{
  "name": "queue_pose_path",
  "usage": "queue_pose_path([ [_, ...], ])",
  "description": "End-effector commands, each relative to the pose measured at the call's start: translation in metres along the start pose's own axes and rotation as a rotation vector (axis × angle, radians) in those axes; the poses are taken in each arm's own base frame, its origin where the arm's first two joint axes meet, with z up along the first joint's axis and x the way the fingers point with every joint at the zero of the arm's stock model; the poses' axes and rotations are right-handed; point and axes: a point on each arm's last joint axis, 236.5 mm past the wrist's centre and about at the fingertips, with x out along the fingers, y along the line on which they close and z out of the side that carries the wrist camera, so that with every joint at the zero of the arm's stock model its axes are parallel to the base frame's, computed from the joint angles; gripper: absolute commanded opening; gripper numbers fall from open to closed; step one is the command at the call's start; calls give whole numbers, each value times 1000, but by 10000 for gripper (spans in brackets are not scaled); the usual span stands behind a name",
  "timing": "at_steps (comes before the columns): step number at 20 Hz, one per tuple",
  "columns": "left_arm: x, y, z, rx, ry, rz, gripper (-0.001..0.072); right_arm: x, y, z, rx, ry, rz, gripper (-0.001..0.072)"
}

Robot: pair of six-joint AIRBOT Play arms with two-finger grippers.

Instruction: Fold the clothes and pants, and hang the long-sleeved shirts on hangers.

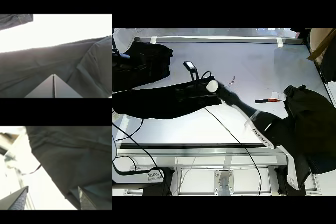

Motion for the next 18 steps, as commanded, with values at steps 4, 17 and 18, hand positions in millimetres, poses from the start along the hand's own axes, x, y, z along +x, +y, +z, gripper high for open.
queue_pose_path([
  [4,-3,0,-11,27,46,-5,13,-169,-130,15,-48,220,-376,522],
  [17,-4,-4,-16,52,67,-16,12,-103,-233,-58,872,80,-152,535],
  [18,-4,-4,-16,52,67,-16,12,-95,-232,-61,869,78,-159,535],
])
